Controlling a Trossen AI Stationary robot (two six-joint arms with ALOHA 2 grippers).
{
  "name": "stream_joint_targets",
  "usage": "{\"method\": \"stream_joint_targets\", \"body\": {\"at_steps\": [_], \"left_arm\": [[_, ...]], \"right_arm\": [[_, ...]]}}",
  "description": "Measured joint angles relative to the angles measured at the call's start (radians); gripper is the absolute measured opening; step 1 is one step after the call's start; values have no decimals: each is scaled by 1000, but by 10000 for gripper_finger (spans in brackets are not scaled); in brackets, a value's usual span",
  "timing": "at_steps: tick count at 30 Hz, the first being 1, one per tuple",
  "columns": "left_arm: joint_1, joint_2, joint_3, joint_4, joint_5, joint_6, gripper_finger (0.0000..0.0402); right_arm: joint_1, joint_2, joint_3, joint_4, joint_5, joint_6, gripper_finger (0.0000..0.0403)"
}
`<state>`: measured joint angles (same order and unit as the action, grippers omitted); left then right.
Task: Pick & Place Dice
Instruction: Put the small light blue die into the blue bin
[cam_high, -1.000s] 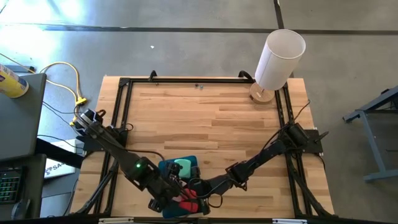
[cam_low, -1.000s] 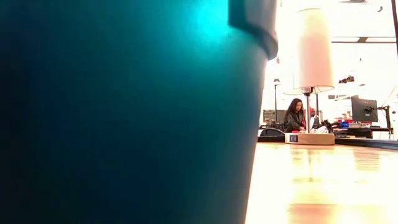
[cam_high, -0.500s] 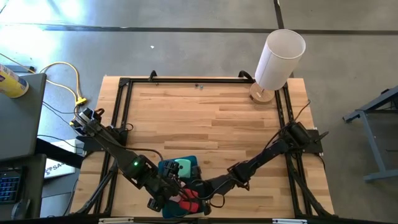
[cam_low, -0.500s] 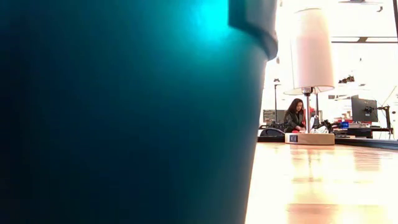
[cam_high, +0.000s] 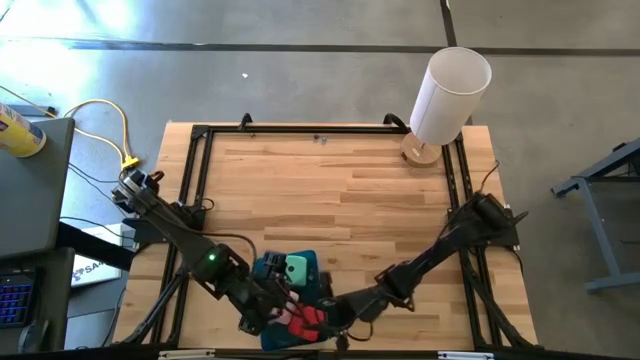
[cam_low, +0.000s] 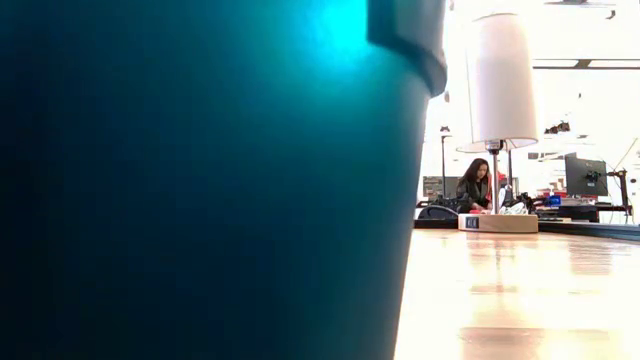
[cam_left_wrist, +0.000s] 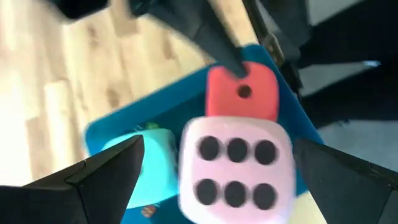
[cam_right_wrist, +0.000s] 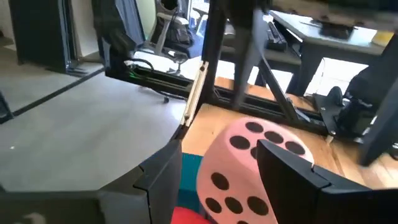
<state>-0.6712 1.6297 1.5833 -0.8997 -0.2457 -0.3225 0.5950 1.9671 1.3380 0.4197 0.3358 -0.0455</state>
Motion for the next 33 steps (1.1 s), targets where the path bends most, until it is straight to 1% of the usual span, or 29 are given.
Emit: {"method": "stream_joint_targets", "body": {"at_steps": [5,8,10,15,18,21,23,25,27,31,33], "left_arm": [[2,-55,0,12,-100,1,400],[8,-88,0,14,-163,-9,400],[12,-105,0,19,-164,-4,400],[57,-153,0,17,-154,101,400],[107,-201,0,1,-93,169,400],[170,-258,0,-54,-20,202,400],[208,-303,-11,-82,-14,202,400],[239,-354,-44,-74,-27,210,400],[265,-409,-102,-33,-38,218,400],[316,-525,-267,70,-39,222,400],[345,-581,-360,117,-39,222,400]], "right_arm": [[43,-82,-2,-221,105,89,199],[65,-134,-1,-317,154,129,199],[83,-163,-1,-408,184,158,199],[111,-216,-2,-649,189,278,199],[113,-238,-2,-774,189,352,199],[112,-240,-2,-877,200,397,199],[111,-243,-2,-940,224,423,199],[106,-243,-2,-1012,247,453,199],[96,-243,-2,-1092,265,493,199],[60,-243,-2,-1245,290,544,199],[38,-243,-2,-1295,308,567,199]]}}
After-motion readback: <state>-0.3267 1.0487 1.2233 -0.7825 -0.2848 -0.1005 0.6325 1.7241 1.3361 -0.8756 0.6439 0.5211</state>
